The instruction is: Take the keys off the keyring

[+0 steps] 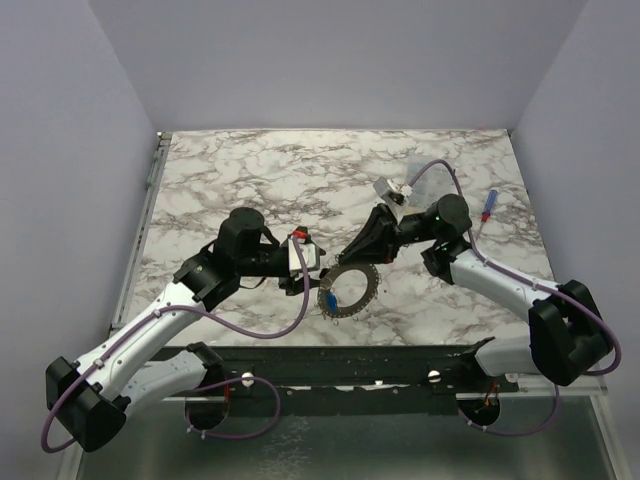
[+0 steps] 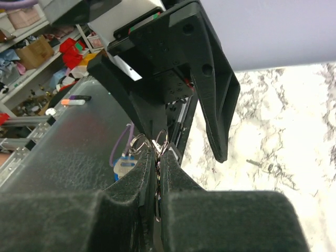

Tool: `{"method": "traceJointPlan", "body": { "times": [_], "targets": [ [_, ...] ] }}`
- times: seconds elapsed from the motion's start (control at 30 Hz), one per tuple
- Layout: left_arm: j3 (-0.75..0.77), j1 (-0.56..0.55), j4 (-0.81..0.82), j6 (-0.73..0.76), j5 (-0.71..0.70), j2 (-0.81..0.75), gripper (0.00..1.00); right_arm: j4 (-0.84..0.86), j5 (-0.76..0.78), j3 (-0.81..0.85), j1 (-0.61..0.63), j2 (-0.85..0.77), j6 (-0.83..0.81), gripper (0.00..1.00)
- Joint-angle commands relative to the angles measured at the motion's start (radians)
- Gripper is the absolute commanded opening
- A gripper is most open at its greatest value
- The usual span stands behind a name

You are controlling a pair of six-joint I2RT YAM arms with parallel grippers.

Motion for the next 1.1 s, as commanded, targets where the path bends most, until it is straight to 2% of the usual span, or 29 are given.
{"method": "traceJointPlan", "body": {
  "times": [0.0,0.2,0.43,0.53,0.6,0.7,0.87,1.07],
  "targets": [
    [-0.040,-0.003,0.032,0.040,0.028,-0.017,0.67,-0.189,0.017,0.061,-0.006,-0.007,-0.029,0.01],
    [-0.075,-0.010,0.139,-0.033,0.063,-0.002,0.72,-0.153,0.011,0.029,-0.004,-0.010,0.019,0.01],
    [-0.095,-0.032,0.299,-0.168,0.070,0.014,0.72,-0.069,0.009,0.011,-0.003,0.013,0.055,0.01],
    [-0.112,-0.035,0.367,-0.223,0.061,0.011,0.69,-0.022,0.002,0.000,-0.003,0.019,0.081,0.01],
    [-0.122,-0.036,0.371,-0.223,0.061,0.012,0.62,0.022,-0.008,-0.009,-0.004,0.019,0.111,0.01],
    [-0.140,-0.036,0.370,-0.201,0.041,0.003,0.45,0.095,-0.024,-0.017,-0.003,0.019,0.159,0.01],
    [-0.134,-0.036,0.367,-0.176,0.027,-0.019,0.27,0.126,-0.051,-0.024,-0.003,0.022,0.182,0.01],
    [-0.083,-0.036,0.202,-0.044,0.027,-0.043,0.07,0.141,-0.061,-0.025,-0.005,0.021,0.176,0.01]
  ]
}}
